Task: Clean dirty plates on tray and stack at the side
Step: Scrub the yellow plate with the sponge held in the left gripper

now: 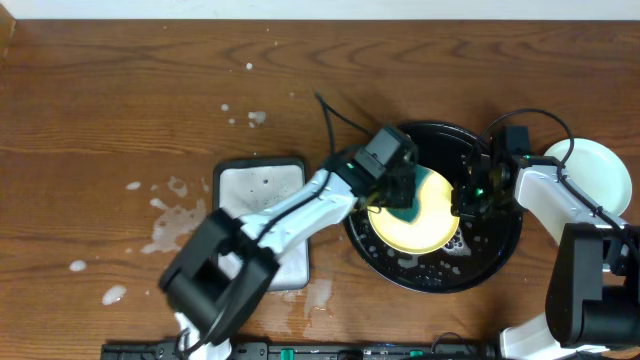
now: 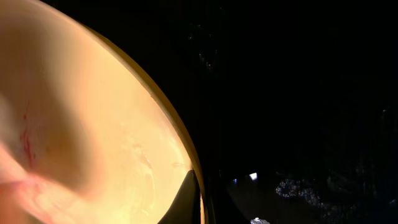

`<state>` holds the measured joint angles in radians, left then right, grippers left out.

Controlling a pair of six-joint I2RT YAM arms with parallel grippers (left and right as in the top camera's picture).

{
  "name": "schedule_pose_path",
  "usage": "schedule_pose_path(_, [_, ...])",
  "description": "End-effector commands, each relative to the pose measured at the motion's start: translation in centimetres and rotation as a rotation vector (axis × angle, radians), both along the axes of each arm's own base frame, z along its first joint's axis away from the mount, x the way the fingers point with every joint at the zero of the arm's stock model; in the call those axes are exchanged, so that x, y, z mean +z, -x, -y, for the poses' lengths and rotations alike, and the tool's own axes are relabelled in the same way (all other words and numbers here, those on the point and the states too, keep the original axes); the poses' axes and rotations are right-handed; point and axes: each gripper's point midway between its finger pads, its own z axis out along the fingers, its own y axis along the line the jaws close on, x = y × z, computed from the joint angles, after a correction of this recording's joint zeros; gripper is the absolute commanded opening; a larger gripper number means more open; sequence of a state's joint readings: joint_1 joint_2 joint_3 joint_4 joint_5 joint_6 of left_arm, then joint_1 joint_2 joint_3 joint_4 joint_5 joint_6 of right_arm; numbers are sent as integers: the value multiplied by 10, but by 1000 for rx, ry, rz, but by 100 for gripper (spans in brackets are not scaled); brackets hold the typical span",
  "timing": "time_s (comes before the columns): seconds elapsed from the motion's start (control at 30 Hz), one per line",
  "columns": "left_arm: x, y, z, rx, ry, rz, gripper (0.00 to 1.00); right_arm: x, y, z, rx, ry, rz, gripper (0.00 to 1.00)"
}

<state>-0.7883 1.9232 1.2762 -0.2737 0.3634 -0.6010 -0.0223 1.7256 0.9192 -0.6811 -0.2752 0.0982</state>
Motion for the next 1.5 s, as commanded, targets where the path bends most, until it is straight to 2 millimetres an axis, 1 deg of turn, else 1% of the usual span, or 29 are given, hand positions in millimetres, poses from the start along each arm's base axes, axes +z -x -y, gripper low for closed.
schedule_pose_path(0.0, [-21, 11, 16, -8, 20, -74, 8, -7, 2, -2, 3, -7, -21, 1])
schedule_pose_path(0.07, [-40, 15, 16, -13, -9, -99, 7, -7, 2, -2, 3, -6, -21, 1])
schedule_pose_path(0.13, [-60, 19, 7, -3, -69, -126, 8, -7, 2, -2, 3, -6, -22, 1])
schedule_pose_path(0.2, [-79, 16, -19, 52, -207, -117, 7, -7, 2, -2, 3, -6, -22, 1])
schedule_pose_path(0.27, [-91, 13, -55, 114, -388, -81, 7, -7, 2, -2, 3, -6, -23, 1])
schedule_pose_path(0.3, [-91, 12, -70, 132, -457, -69, 7, -7, 3, -2, 3, -6, -25, 1])
schedule_pose_path(0.33, [-88, 10, -89, 154, -558, -53, 7, -7, 3, -2, 3, -6, -27, 1])
schedule_pose_path(0.4, [-81, 7, -107, 170, -654, -31, 7, -7, 4, -1, 2, 3, -30, 1])
schedule_pose_path(0.47, [-72, 3, -117, 177, -720, -8, 7, -8, 5, 1, 1, 16, -36, 1])
schedule_pose_path(0.53, [-63, 0, -119, 163, -747, 5, 8, -8, 6, 3, 1, 23, -39, 1])
schedule_pose_path(0.6, [-56, -3, -114, 161, -730, 4, 7, -8, 6, 3, 1, 23, -40, 1])
schedule_pose_path(0.63, [-54, -3, -105, 156, -692, -9, 7, -8, 6, 3, 1, 23, -41, 1])
schedule_pose_path(0.7, [-54, 1, -81, 132, -575, -54, 7, -8, 6, 3, 1, 23, -41, 1])
schedule_pose_path(0.73, [-54, 3, -64, 113, -495, -83, 7, -8, 6, 3, 1, 23, -41, 1])
schedule_pose_path(0.87, [-53, 10, -11, 80, -242, -186, 8, -8, 6, 3, 1, 23, -40, 1])
schedule_pose_path(0.93, [-55, 16, 10, 42, -146, -236, 7, -8, 6, 3, 1, 24, -39, 1])
schedule_pose_path(1.0, [-60, 25, 25, 16, -85, -295, 7, -8, 6, 3, 1, 23, -39, 1])
schedule_pose_path(1.07, [-66, 34, 31, -7, -64, -339, 7, -8, 5, 3, 1, 24, -37, 1])
schedule_pose_path(1.13, [-70, 41, 32, -20, -73, -358, 7, -8, 6, 3, 1, 24, -37, 1])
schedule_pose_path(1.27, [-70, 56, 35, -57, -93, -367, 7, -8, 5, 3, 1, 24, -37, 1])
schedule_pose_path(1.37, [-72, 70, 29, -68, -136, -401, 7, -8, 5, 3, 1, 23, -37, 1])
schedule_pose_path(1.47, [-74, 82, 16, -96, -191, -431, 7, -8, 6, 3, 1, 24, -38, 1])
